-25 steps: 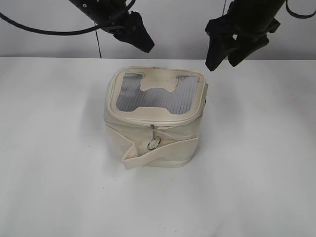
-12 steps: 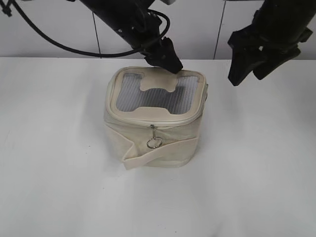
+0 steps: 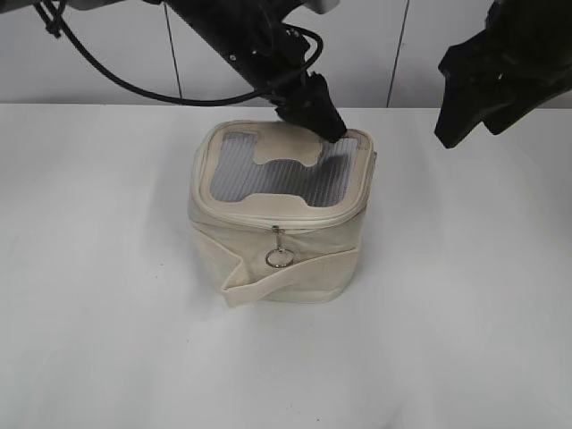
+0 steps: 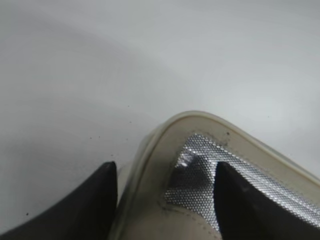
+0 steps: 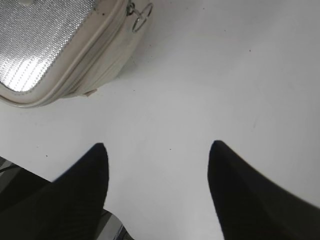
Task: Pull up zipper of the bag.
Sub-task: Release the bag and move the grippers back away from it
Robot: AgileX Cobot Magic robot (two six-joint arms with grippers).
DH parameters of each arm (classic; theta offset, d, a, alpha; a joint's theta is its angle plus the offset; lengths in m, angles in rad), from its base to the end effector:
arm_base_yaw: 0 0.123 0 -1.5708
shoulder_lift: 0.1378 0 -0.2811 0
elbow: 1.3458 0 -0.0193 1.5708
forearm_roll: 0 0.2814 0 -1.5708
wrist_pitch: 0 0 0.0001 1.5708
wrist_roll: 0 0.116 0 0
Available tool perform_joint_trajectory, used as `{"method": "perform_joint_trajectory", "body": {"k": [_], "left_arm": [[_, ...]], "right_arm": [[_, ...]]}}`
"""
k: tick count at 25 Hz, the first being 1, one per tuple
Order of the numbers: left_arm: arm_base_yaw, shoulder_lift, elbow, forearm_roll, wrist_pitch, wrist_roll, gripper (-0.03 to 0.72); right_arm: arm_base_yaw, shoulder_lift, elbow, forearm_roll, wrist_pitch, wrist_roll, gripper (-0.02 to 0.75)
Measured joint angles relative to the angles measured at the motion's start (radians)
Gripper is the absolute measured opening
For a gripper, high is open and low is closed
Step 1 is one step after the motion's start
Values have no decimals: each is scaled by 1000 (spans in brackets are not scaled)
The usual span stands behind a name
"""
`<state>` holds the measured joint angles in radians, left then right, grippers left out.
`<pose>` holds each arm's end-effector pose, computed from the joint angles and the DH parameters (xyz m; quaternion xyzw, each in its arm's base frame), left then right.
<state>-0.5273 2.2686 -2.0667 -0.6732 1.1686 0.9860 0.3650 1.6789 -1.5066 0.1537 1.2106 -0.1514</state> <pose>0.4208 -0.3221 0.2104 0.5799 0.7372 -0.2802 0.2043 0.3509 0.1519 0.2806 -0.2358 0.9592 0.0890 0.1279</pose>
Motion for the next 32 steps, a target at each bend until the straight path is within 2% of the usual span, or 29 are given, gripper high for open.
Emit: {"method": "perform_joint_trajectory", "body": {"k": [9,11,13,17,19,26,32], "left_arm": [[-2,36,-6,14,9,1,465],[-2,36,-7,6,8,1,447],[-2,37,-7,0,2,1,370],[-2,38,-7,0,0,1,125],[-2,40,-7,1,9,1,48],[-2,41,-8,3,17,1,45],[-2,24,-8,22,27,1,44]], "right_arm": [[0,0,0,-1,0,0,493],[0,0,0,-1,0,0,493],[0,0,0,-1,0,0,493],[0,0,0,7,0,0,493],[0,0,0,24,0,-4,493],[0,1,41,54,-7,-13,493],[-1,5,133,52,-120,-15,493]]}}
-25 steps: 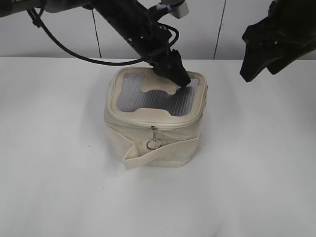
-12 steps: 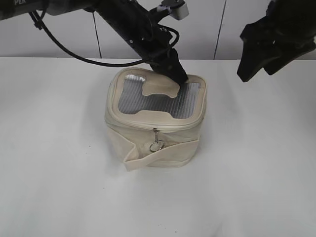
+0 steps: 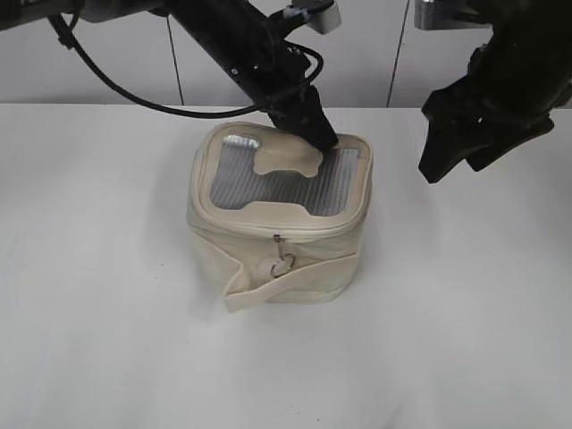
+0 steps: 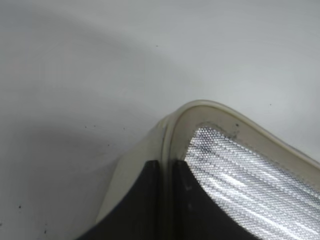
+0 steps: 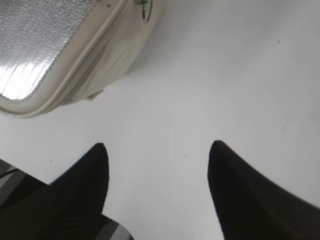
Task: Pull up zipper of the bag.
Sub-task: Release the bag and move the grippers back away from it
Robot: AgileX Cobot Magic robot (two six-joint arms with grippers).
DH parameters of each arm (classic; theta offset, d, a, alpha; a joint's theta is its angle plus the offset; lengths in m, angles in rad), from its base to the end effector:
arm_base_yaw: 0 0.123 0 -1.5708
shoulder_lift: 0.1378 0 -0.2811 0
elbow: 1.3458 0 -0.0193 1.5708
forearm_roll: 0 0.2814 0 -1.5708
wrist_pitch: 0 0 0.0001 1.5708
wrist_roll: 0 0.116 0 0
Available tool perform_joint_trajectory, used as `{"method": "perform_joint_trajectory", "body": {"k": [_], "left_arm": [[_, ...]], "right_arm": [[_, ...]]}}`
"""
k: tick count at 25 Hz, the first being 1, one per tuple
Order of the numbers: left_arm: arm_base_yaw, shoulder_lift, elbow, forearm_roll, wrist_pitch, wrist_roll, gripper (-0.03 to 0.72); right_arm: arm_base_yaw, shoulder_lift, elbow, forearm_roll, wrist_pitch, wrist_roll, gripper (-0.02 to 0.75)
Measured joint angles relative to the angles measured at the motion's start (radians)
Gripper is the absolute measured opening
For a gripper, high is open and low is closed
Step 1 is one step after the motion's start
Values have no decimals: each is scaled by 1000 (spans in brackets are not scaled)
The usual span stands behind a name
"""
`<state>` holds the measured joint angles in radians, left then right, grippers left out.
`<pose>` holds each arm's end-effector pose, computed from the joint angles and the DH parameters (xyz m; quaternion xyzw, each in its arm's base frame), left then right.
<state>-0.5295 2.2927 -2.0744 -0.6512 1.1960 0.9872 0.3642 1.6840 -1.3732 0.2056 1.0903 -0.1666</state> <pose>0.4203 -0.3218 0.1981 0.5886 0.7378 -0.2755 0.1824 0.3460 0.1544 0.2416 -0.2246 0.9613 0.1084 0.1173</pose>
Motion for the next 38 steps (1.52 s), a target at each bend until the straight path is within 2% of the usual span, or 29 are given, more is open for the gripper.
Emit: {"method": "perform_joint_trajectory", "body": {"k": [3,7,15,21,26,38], "left_arm": [[2,-10,0,9,11,0,44],[9,-17,0,18,21,0,44],[12,-17,0,18,21,0,44],[12,-17,0,18,21,0,43],[12,-17,0,19,21,0,42],[13,-19,0,26,21,0,42]], "right_arm": [[0,10,31,0,-85,-19,493],[-1,36,42,11,-126,-102,493],[-1,86,67,171,-188,-373,493],[-1,138,70,158,-297,-396,475],[-1,168,71,148,-331,-410,456],[-2,201,71,257,-383,-535,400]]}}
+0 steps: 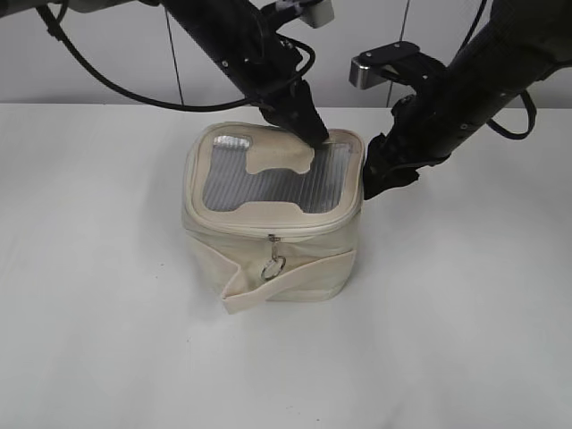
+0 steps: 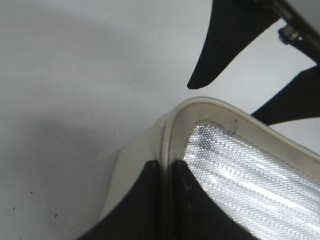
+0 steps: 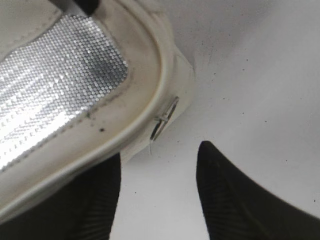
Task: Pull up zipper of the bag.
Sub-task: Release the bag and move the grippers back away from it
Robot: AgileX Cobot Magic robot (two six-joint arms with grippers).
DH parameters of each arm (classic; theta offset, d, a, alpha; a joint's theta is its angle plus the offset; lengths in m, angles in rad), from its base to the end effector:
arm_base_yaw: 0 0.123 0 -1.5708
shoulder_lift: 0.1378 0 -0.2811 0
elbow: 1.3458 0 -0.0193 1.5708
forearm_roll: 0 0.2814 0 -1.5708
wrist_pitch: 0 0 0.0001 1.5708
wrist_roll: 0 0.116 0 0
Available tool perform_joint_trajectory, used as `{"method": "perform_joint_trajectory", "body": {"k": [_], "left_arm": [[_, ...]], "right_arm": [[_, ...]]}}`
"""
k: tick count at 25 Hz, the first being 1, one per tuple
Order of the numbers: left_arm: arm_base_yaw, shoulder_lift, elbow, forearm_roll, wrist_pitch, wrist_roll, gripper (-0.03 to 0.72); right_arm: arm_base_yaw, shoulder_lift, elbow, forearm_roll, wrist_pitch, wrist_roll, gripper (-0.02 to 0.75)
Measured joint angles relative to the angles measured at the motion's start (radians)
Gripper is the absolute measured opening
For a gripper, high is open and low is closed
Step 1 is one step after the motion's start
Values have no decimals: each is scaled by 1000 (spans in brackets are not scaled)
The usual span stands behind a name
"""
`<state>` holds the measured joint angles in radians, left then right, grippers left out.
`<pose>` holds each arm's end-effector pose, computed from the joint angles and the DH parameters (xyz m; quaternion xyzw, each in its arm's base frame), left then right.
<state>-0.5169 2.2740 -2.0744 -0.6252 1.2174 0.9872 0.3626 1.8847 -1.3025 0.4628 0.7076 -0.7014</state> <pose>0.4216 -0.3130 0.2058 0.5935 0.7383 -0.2644 0.1809 0.3853 0.1822 0.1579 -0.3613 0.8977 0.1459 0.2057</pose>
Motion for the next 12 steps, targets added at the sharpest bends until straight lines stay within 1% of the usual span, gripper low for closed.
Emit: {"method": "perform_joint_trajectory", "body": {"k": [4,7,9,11,12], "left_arm": [[0,0,0,1,-1,0,41],[0,0,0,2,-1,0,41],[0,0,0,2,-1,0,41],[0,0,0,2,-1,0,41],[0,0,0,2,-1,0,41]], "right_arm": [[-1,10,1,11,-10,-7,365],[-1,25,1,14,-24,-8,312],[-1,29,1,17,-33,-9,244],[-1,29,1,19,-47,-16,146],[-1,29,1,21,-49,-19,83]]}}
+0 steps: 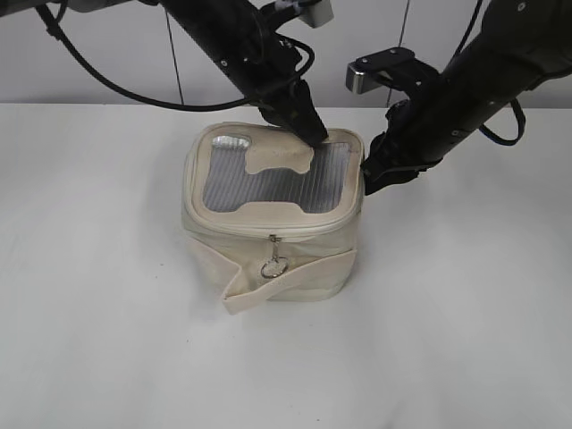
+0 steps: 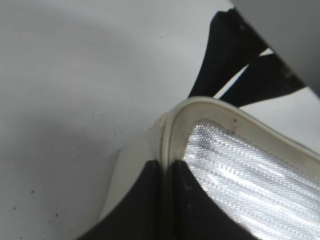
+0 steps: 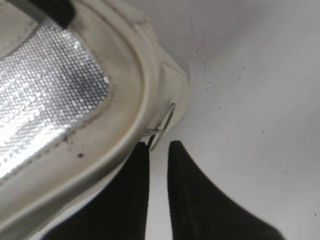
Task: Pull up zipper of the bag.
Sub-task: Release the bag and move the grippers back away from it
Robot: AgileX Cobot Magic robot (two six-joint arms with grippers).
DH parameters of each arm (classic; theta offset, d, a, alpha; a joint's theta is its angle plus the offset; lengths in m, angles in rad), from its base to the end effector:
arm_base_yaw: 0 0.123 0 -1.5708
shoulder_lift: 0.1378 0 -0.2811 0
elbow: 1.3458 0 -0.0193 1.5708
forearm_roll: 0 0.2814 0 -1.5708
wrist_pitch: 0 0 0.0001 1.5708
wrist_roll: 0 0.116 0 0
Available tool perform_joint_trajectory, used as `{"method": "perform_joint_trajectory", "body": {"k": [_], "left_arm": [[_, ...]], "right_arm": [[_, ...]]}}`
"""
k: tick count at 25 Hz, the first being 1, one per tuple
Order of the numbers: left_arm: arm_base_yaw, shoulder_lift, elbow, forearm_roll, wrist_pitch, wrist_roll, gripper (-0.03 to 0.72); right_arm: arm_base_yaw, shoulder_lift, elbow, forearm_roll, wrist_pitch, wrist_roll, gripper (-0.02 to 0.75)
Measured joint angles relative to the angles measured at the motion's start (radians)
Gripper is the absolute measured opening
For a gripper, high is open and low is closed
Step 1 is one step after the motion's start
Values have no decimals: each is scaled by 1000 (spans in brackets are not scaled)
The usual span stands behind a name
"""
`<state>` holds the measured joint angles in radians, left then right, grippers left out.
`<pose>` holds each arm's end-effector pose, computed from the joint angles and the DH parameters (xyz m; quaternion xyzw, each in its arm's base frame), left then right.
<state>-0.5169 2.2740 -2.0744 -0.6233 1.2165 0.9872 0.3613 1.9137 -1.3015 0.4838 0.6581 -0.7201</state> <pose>0.4218 -0.3128 0.2057 0.5937 0.7385 -0.2634 0.1812 0.3915 0.1833 0.1475 -0.3551 0.8980 0.1440 0.2162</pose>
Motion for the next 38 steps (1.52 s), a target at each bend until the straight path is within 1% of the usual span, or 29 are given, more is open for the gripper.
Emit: {"method": "perform_joint_trajectory", "body": {"k": [1,2,3,13,20,21,22,25,27,29,32,35,38], "left_arm": [[0,0,0,0,0,0,41],[0,0,0,0,0,0,41],[0,0,0,0,0,0,41],[0,0,0,0,-3,0,41],[0,0,0,2,-4,0,41],[0,0,0,3,-4,0,41],[0,0,0,3,-4,0,41],[1,0,0,3,-4,0,41],[4,0,0,1,-3,-1,41],[8,0,0,-1,-2,-7,41],[11,0,0,-1,-2,-9,41],[12,0,0,-3,-2,-10,41],[13,0,0,-13,-1,-10,41]], "right_arm": [[0,0,0,2,0,-3,38],[0,0,0,2,2,-8,15],[0,0,0,3,7,-13,8],[0,-11,0,-9,120,-18,8],[-5,-19,0,-19,118,38,15],[-5,-19,0,-19,114,42,42],[-5,-19,0,-19,112,44,89],[-5,-25,1,-21,112,48,253],[-5,-40,1,-37,112,50,314],[-5,-62,8,-55,103,50,340],[-13,-102,57,-69,54,50,350],[-26,-155,144,-60,-45,41,349],[-28,-210,252,-8,-201,24,346]]}}
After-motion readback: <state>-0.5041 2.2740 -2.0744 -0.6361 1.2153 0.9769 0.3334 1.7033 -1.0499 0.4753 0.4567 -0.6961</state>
